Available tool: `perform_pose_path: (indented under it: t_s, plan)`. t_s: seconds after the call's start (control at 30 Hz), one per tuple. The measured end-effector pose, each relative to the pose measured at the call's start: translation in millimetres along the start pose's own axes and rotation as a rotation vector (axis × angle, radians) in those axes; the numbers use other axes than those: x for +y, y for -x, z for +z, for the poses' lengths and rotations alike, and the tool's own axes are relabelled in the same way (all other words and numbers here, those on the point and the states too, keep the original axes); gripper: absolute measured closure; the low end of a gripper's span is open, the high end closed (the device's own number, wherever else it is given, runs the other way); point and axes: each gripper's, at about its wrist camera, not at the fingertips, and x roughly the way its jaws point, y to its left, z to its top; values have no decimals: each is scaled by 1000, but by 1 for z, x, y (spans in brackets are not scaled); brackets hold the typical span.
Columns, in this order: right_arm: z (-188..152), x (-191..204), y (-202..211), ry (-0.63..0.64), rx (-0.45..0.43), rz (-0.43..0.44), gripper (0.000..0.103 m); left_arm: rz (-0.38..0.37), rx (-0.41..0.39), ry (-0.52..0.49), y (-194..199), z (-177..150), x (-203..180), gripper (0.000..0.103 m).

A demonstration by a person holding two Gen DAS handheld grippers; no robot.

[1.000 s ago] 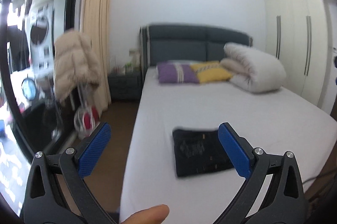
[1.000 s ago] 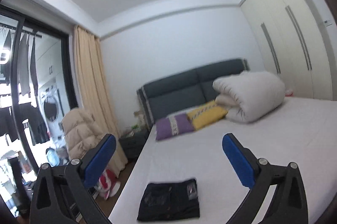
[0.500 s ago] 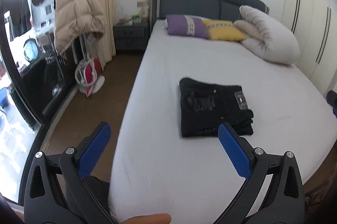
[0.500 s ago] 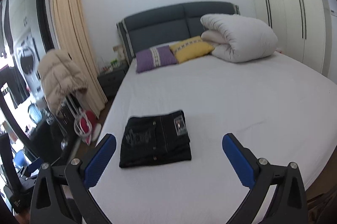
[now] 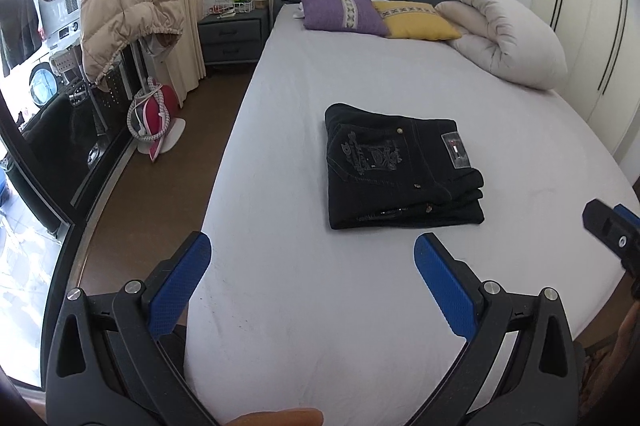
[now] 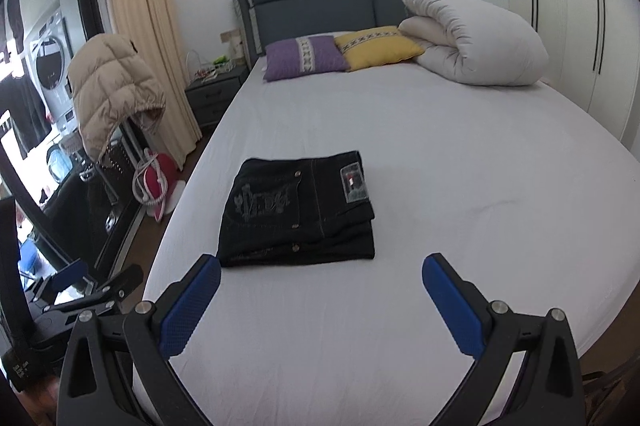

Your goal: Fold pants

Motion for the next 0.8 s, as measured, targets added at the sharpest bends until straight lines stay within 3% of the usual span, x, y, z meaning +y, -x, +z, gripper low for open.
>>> perform_pose_path:
  t_s: [0.8]
  plan:
    - [-5,4,-4,34,40,-13,0,21,11,19,6,-10,6,0]
